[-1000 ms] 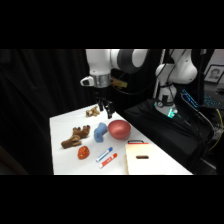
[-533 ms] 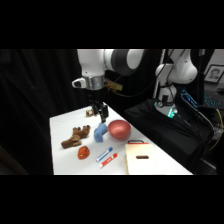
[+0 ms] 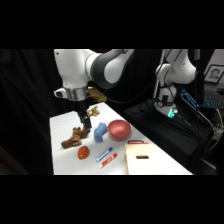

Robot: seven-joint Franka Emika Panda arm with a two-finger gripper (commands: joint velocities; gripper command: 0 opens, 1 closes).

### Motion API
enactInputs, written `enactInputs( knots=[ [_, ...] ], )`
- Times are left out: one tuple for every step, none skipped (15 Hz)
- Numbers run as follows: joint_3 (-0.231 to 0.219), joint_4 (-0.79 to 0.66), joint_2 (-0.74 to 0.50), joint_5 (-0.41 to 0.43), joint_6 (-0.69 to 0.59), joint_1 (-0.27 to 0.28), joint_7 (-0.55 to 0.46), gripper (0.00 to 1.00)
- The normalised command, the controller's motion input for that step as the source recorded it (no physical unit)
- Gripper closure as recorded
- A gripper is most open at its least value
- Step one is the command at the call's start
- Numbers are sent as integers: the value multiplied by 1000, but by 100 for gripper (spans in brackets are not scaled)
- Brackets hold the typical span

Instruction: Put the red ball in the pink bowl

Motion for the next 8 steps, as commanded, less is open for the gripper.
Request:
enactInputs(
  knots=[
    [-38, 541, 436, -8, -11, -20, 83, 0],
    [-30, 502, 415, 5, 26, -27, 65, 0],
    [-11, 473, 398, 50, 30, -44, 48, 0],
    [5, 441, 375, 89, 27, -55, 37, 0],
    [9, 406, 352, 99, 42, -52, 42, 0],
    [13, 377, 330, 114, 37, -54, 42, 0],
    [28, 337, 303, 143, 43, -63, 29, 0],
    [37, 308, 279, 150, 52, -65, 20, 0]
  ],
)
